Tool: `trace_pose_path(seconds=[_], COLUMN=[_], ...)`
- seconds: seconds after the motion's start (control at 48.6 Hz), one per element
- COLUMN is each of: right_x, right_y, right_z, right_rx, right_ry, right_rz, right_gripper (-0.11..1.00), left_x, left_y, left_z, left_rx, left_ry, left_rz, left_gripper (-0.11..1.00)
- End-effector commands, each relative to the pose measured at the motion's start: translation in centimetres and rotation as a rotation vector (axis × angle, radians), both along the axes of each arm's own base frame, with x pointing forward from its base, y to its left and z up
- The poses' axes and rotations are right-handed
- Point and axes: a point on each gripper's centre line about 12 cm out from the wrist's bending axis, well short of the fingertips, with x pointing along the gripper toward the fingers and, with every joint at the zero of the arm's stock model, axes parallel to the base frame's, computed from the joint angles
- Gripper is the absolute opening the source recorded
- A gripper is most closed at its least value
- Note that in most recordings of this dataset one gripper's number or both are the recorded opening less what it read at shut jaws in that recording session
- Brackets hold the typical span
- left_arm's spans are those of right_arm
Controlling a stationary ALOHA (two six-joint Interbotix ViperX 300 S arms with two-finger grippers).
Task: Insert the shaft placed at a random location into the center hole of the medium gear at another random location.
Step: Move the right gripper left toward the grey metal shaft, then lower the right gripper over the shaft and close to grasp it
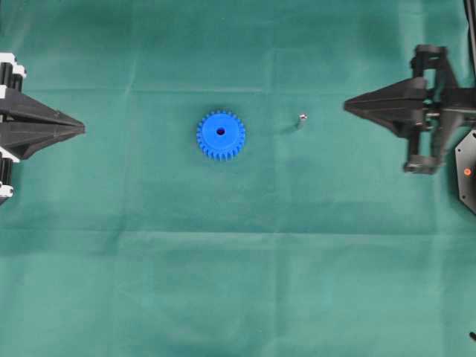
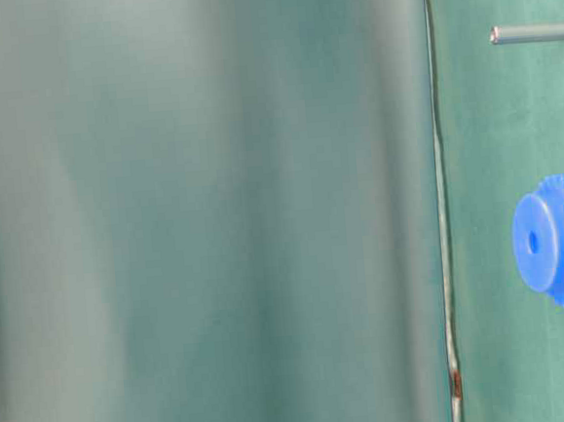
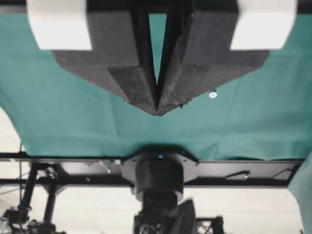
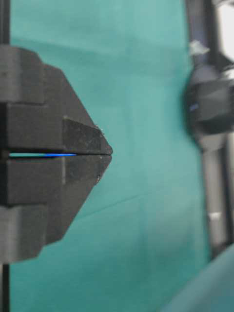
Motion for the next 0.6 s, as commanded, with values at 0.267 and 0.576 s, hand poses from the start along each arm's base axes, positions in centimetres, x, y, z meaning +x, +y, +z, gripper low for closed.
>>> trace_pose_path(seconds=[0.267, 0.576], right_x=[4.2, 5.0], right_y=[-2.6, -3.5], right_z=[-5.3, -10.1], right_rx=[0.026, 0.038], right_ry=[0.198, 0.257], right_rz=[-0.072, -0.106], right_gripper=[0.72, 0.78], left_x=[0.2, 0.2], left_y=[0.0, 0.0], left_z=[0.9, 0.9], left_rx=[0.000, 0.000], left_ry=[-0.018, -0.015], left_rz=[0.001, 0.001], left_gripper=[0.03, 0.03])
